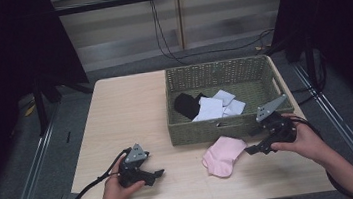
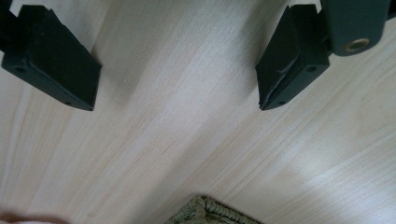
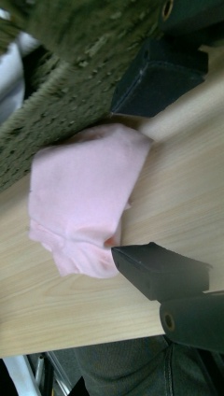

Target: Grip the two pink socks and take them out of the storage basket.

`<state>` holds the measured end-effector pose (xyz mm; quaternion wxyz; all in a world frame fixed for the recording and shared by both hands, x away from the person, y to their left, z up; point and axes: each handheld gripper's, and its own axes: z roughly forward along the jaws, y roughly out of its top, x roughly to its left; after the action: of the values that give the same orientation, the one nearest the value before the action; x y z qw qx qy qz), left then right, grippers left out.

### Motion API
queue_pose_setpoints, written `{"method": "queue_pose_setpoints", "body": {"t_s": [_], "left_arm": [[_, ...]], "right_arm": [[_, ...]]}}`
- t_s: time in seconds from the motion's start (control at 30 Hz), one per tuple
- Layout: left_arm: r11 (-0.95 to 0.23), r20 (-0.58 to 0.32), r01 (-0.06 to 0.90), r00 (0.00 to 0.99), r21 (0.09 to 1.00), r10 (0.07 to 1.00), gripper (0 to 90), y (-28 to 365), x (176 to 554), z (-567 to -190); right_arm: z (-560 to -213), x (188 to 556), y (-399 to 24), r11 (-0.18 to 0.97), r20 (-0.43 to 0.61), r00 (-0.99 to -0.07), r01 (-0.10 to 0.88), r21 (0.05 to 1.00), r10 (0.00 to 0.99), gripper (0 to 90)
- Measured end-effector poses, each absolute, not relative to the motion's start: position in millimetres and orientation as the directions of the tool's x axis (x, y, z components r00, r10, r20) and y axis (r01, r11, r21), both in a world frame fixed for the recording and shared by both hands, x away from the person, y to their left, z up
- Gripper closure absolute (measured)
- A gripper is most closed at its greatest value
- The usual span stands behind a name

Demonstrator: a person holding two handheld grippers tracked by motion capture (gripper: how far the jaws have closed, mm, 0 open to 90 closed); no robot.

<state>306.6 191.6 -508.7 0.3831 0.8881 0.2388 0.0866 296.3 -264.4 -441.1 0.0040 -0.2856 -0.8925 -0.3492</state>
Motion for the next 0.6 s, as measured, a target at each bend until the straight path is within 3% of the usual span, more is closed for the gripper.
{"method": "queue_pose_setpoints", "body": {"t_s": [0.6], "left_arm": [[-0.592, -0.029, 0.358, 0.871, 0.722, 0.49, 13.0, 191.6, 306.6, -508.7]], "right_arm": [[-481.5, 287.7, -282.3, 0.562, 0.211, -0.809, 0.544, 0.624, 0.548, 25.5]]}}
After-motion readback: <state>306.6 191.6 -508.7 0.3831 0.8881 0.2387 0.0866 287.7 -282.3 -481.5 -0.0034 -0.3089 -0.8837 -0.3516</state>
